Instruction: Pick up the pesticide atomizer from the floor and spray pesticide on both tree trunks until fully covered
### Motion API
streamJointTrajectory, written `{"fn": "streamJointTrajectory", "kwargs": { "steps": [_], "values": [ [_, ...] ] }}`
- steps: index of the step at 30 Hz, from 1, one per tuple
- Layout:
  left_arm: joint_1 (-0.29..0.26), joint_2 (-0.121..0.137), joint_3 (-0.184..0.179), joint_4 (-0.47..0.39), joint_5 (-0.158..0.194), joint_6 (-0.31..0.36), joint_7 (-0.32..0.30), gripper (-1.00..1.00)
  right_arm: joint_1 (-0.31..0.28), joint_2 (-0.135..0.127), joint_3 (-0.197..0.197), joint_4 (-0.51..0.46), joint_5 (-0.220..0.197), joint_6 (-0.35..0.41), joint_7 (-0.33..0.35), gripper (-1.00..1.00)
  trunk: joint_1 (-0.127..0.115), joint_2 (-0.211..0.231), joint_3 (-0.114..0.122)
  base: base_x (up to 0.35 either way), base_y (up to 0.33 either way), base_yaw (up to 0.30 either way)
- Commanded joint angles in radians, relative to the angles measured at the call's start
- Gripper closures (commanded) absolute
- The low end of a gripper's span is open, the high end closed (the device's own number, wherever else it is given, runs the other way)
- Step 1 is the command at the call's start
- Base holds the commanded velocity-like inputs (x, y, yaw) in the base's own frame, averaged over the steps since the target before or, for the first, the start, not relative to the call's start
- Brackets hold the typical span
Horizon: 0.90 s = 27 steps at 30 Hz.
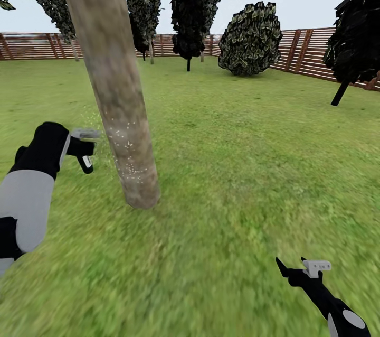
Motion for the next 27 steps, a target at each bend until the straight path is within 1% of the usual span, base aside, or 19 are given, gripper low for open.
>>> {"fn": "streamJointTrajectory", "kwargs": {
  "steps": [1,3,5,6,9,12,13,14,15,16,18,19,21,22,23,24,25,26,27],
  "values": [
    [0.0,0.006,0.002,0.001,0.003,0.004,-0.011,1.0,-0.001,0.001,-0.005,0.0,0.011,-0.007,0.005,-1.0,0.0,0.0,-0.001,0.0,0.0,0.0],
    [0.006,0.007,0.001,0.001,0.003,0.004,-0.014,1.0,-0.001,0.001,-0.005,0.0,0.011,-0.007,0.005,-1.0,0.0,0.0,-0.001,0.0,0.0,0.0],
    [0.012,0.0,0.004,0.002,0.005,0.002,-0.016,1.0,-0.001,0.001,-0.005,0.0,0.01,-0.007,0.005,-1.0,0.0,0.0,-0.001,0.0,0.0,0.0],
    [0.013,-0.006,0.004,0.002,0.006,0.001,-0.017,1.0,-0.001,0.001,-0.005,0.0,0.01,-0.007,0.005,-1.0,0.0,0.0,-0.001,0.0,0.0,0.0],
    [0.016,-0.042,0.006,0.0,0.008,0.004,-0.019,1.0,-0.001,0.001,-0.005,0.0,0.01,-0.007,0.005,-1.0,0.0,0.0,-0.001,0.0,0.0,0.0],
    [0.037,-0.041,0.006,0.004,0.009,-0.008,-0.022,1.0,-0.001,0.001,-0.005,0.0,0.01,-0.007,0.005,-1.0,0.0,0.0,-0.001,0.0,0.0,0.0],
    [0.077,-0.039,0.006,0.007,0.01,-0.015,-0.022,1.0,-0.001,0.001,-0.005,0.0,0.01,-0.007,0.005,-1.0,0.0,0.0,-0.001,0.0,0.0,0.0],
    [0.136,-0.041,0.006,0.01,0.009,-0.041,-0.018,1.0,-0.001,0.001,-0.005,0.0,0.01,-0.007,0.005,-1.0,0.0,0.0,-0.001,0.0,0.0,0.0],
    [0.192,-0.045,0.006,0.012,0.01,-0.098,-0.011,1.0,-0.001,0.001,-0.005,0.0,0.011,-0.007,0.005,-1.0,0.0,0.0,-0.001,0.0,0.0,0.0],
    [0.217,-0.047,0.007,0.015,0.01,-0.127,-0.009,1.0,-0.001,0.001,-0.005,0.0,0.011,-0.007,0.005,-1.0,0.0,0.0,-0.001,0.0,0.0,0.0],
    [0.271,-0.065,0.013,0.034,0.01,-0.177,-0.002,1.0,-0.001,0.001,-0.005,0.001,0.011,-0.007,0.005,-1.0,0.0,0.0,-0.001,0.0,0.0,0.0],
    [0.286,-0.073,0.014,0.057,0.01,-0.19,0.0,1.0,-0.001,0.001,-0.005,0.002,0.011,-0.007,0.005,-1.0,0.0,0.0,-0.001,0.0,0.0,0.0],
    [0.304,-0.077,0.016,0.098,0.025,-0.199,0.002,1.0,-0.001,0.001,-0.004,0.004,0.011,-0.006,0.005,-1.0,0.0,0.0,-0.001,0.0,0.0,0.0],
    [0.319,-0.078,0.017,0.11,0.04,-0.205,0.002,1.0,-0.001,0.001,-0.004,0.003,0.011,-0.006,0.005,-1.0,0.0,0.0,-0.001,0.0,0.0,0.0],
    [0.344,-0.077,0.017,0.117,0.061,-0.239,0.002,1.0,-0.001,0.001,-0.004,0.002,0.011,-0.006,0.005,-1.0,0.0,0.0,-0.001,0.0,0.0,0.0],
    [0.374,-0.076,0.017,0.121,0.082,-0.298,0.003,1.0,-0.001,0.0,-0.005,0.0,0.011,-0.005,0.005,-1.0,0.0,0.0,-0.001,0.0,0.0,0.0],
    [0.43,-0.075,0.026,0.127,0.116,-0.405,0.019,1.0,-0.001,-0.001,-0.006,-0.001,0.011,-0.005,0.006,-1.0,0.0,0.0,-0.001,0.0,0.0,0.0],
    [0.455,-0.075,0.046,0.13,0.135,-0.444,0.038,1.0,-0.001,-0.001,-0.006,-0.001,0.011,-0.005,0.006,-1.0,0.0,0.0,-0.001,0.0,0.0,0.0],
    [0.469,-0.074,0.062,0.133,0.144,-0.46,0.054,1.0,-0.001,-0.001,-0.006,-0.001,0.011,-0.005,0.006,-1.0,0.0,0.0,-0.001,0.0,0.0,0.0]
  ]
}}
